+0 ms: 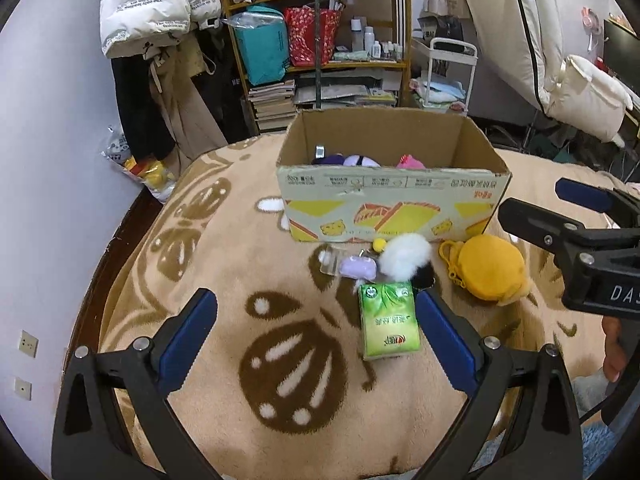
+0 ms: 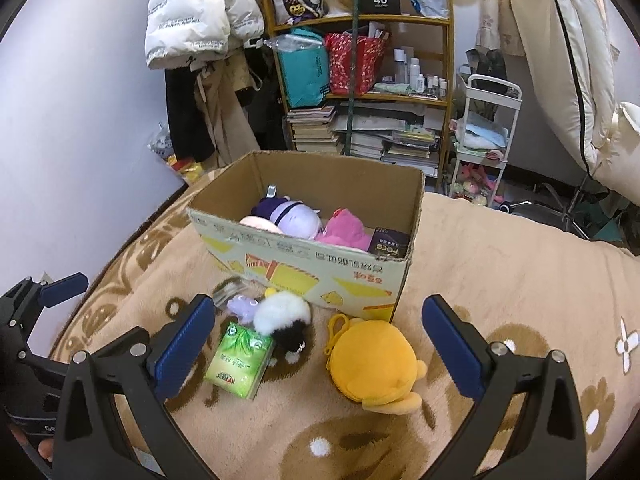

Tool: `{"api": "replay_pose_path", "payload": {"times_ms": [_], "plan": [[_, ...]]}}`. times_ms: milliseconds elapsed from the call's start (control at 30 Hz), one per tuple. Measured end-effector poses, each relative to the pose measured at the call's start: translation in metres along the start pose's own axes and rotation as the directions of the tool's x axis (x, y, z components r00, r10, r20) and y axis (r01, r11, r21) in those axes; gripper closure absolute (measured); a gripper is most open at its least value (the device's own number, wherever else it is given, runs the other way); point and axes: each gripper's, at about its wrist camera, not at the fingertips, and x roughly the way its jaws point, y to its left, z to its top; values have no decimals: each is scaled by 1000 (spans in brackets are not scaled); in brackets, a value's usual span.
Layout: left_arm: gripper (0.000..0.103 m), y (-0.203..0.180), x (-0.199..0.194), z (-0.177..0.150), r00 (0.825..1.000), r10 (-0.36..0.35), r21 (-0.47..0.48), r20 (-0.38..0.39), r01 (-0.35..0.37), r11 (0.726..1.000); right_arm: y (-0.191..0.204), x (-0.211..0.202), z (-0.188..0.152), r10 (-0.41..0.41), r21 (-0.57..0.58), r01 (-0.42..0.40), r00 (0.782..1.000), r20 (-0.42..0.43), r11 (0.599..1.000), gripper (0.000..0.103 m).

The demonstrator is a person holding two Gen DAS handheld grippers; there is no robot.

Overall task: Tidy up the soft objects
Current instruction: 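Move both tools back down toward the items beside the box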

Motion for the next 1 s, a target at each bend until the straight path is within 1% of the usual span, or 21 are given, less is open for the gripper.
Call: {"api": "replay_pose_path", "payload": {"times_ms": [200,333,500,667,833,1000], "plan": [[5,-8,11,-4,1000,-6,21,-28,7,1000,-1,8,-3,-20,5,20,999,-25,1000,0],[5,-13,24,-4,998,-20,27,-59,22,999,-4,18,-4,-22,14,23,998,-66,1000,0],[5,-21,38,-3,996,-23,48,-90,27,998,-10,32,-5,-56,34,60,992,-118,998,0],[5,-26,52,-2,990,-49,45,-133,55,997,-19,42,-6,-68,67,79,985,-160,995,0],[5,-32,67,-3,983,-61,54,-171,71,996,-27,56,-9,-111,84,133,969,-222,988,0],[5,-34,79,-4,976,-75,55,-205,88,995,-34,67,-13,-133,91,163,955,-266,982,0]]}}
